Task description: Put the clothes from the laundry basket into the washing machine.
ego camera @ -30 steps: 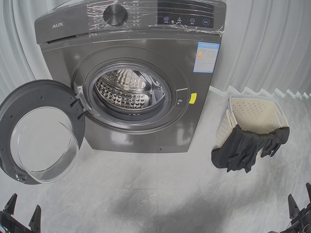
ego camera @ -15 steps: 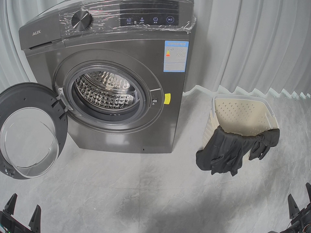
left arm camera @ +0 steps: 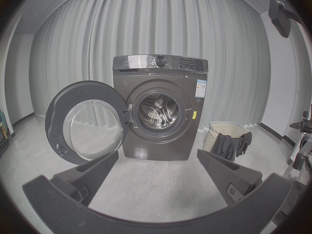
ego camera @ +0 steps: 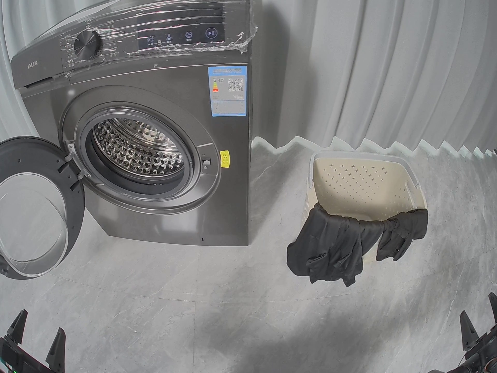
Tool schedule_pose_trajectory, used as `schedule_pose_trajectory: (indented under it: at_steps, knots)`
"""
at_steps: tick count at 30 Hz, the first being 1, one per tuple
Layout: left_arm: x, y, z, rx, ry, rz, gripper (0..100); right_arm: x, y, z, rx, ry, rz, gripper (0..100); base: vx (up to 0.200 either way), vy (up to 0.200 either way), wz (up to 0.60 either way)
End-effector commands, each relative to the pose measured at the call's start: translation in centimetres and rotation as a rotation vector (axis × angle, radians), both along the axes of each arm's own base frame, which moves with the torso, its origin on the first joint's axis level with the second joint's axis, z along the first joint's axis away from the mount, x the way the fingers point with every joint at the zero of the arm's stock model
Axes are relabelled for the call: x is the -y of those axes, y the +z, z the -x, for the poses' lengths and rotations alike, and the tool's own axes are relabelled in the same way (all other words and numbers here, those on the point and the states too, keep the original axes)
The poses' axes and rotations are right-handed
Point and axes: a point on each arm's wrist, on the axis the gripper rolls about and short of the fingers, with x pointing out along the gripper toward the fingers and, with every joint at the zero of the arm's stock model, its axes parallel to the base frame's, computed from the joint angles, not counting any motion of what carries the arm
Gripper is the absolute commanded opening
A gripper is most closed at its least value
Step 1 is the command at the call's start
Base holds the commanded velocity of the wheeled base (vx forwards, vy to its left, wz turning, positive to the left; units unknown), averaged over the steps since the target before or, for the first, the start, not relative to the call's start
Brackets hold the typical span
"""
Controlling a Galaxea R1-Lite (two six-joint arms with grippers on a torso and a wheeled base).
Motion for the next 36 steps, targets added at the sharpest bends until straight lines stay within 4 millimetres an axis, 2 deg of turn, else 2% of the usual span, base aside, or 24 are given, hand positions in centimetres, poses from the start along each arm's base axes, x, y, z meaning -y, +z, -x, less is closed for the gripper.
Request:
schedule_pose_trajectory:
  at_steps: [1,10,28,36]
  knots:
    - [0.00,-0.49,0.02,0.002,0.000,0.001,100,0.00,-0.48,-0.01,-0.002,0.000,0.000,100,0.000,0.000,0.00]
    - [0.00,-0.49,0.02,0.002,0.000,-0.001,100,0.00,-0.48,-0.01,-0.002,0.000,0.000,100,0.000,0.000,0.00]
    - [0.00,-0.49,0.02,0.002,0.000,0.001,100,0.00,-0.48,-0.01,-0.002,0.001,0.000,100,0.000,-0.200,0.00]
    - [0.00,-0.47,0.02,0.003,0.000,-0.001,100,0.00,-0.48,-0.01,-0.002,0.000,0.000,100,0.000,0.000,0.00]
